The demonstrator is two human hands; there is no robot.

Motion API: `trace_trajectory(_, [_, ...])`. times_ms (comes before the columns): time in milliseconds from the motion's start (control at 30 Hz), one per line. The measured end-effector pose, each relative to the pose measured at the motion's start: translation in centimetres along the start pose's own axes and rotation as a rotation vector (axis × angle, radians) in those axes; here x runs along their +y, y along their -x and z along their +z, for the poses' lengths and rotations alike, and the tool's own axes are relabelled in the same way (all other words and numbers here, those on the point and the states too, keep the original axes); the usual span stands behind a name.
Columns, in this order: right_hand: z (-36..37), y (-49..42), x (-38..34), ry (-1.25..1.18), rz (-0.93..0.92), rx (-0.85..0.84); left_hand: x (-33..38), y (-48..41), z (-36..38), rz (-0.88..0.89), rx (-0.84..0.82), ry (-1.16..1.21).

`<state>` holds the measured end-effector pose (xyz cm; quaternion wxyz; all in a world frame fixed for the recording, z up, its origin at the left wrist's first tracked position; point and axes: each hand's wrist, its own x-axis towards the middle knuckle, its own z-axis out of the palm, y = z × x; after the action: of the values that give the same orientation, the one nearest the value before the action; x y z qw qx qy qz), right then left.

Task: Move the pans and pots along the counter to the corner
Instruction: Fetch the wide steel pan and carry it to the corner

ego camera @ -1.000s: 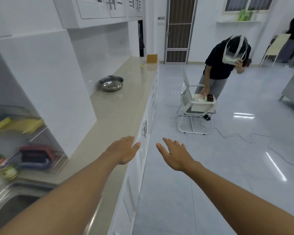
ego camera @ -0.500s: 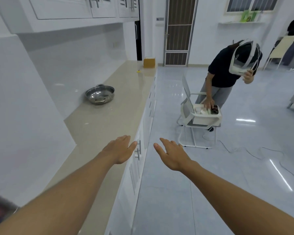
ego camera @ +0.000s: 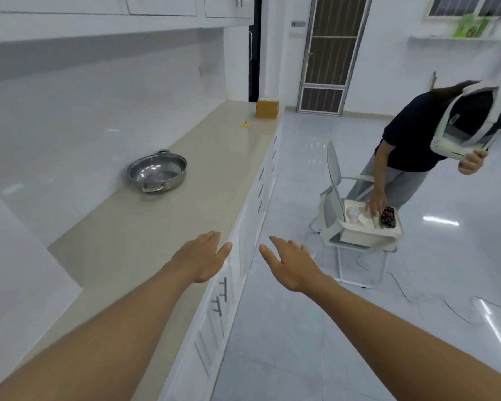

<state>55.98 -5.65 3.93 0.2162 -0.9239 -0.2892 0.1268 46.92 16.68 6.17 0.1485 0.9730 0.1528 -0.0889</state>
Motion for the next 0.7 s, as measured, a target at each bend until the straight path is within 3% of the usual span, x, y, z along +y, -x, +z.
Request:
trace_trajectory(400, [-2.3, -20.6, -0.7, -0.019, -0.053, 0.006, -5.8, -17.9, -6.4, -0.113, 0.032, 0.019])
trace_trajectory(700, [-1.5, -34.0, -3.7, -0.014, -0.158, -0.081, -11.3, -25.8, -9.0, -0.208, 0.050, 0.051])
